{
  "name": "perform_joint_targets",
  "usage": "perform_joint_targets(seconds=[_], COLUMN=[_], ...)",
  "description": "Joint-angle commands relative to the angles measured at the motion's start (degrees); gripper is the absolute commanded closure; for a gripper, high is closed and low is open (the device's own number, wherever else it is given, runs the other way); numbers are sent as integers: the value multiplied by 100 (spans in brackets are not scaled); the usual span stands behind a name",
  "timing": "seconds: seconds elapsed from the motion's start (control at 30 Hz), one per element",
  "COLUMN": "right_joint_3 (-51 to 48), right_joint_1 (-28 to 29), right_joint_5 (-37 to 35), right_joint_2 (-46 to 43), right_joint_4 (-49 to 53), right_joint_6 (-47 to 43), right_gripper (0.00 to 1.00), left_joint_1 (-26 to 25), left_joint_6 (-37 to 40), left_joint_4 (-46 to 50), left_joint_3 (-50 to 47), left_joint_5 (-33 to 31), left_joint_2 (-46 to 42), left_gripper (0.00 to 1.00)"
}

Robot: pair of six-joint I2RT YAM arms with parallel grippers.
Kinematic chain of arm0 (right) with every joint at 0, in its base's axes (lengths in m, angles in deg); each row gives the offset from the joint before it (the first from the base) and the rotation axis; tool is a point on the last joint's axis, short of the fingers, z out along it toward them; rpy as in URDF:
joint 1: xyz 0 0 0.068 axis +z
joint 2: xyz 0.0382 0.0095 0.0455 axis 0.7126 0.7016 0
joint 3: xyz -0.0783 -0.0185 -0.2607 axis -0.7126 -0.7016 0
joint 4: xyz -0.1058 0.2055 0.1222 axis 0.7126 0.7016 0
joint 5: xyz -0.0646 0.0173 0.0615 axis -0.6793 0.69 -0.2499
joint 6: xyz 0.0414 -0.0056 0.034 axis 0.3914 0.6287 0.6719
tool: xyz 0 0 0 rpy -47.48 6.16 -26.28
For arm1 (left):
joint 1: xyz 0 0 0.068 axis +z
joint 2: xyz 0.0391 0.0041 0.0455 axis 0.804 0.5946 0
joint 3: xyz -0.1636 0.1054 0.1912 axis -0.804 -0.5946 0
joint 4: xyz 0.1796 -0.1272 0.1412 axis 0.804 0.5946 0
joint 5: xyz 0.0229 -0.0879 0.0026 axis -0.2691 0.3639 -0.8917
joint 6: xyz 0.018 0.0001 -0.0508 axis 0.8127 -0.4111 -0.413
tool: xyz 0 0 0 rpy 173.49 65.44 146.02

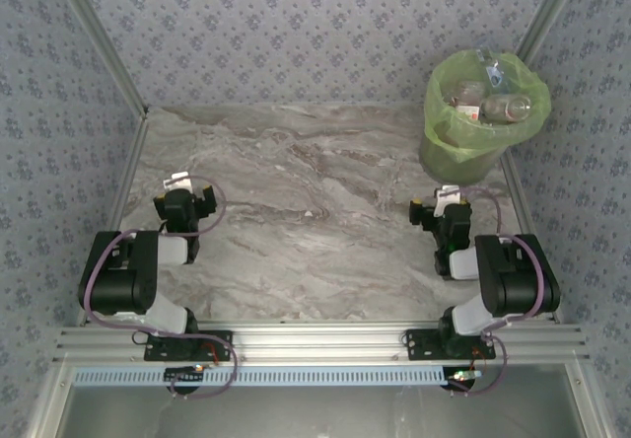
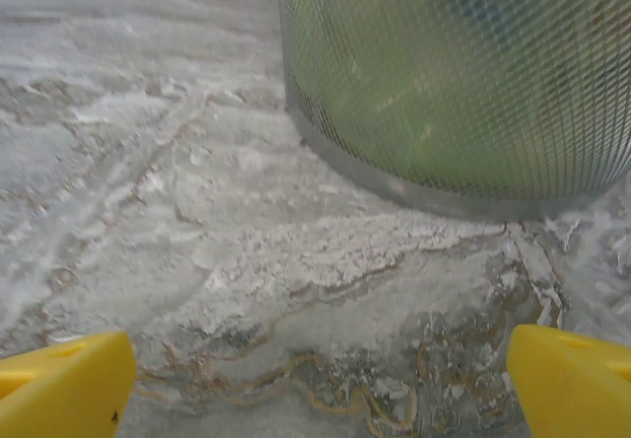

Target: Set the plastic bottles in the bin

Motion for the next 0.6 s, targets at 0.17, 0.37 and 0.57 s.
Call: perform_joint_targets(seconds=[0.17,0.37,0.57], right_joint_3=[753,865,872], right_joint_1=[-122,-386,-346], right_joint_5=[-474,909,718], right_joint_2=[60,54,65], right_joint_4=[682,909,915], right_joint_6=[200,5,21], right_gripper=[1,1,1], left_joint_1=[-15,-11,-18], left_joint_6=[-32,-37,-23], left_joint_4=[-233,-241,-225], left_joint_3=[6,0,4], left_joint_5=[-103,-88,-83], left_joint_2=[0,-1,0], left_gripper=[1,1,1])
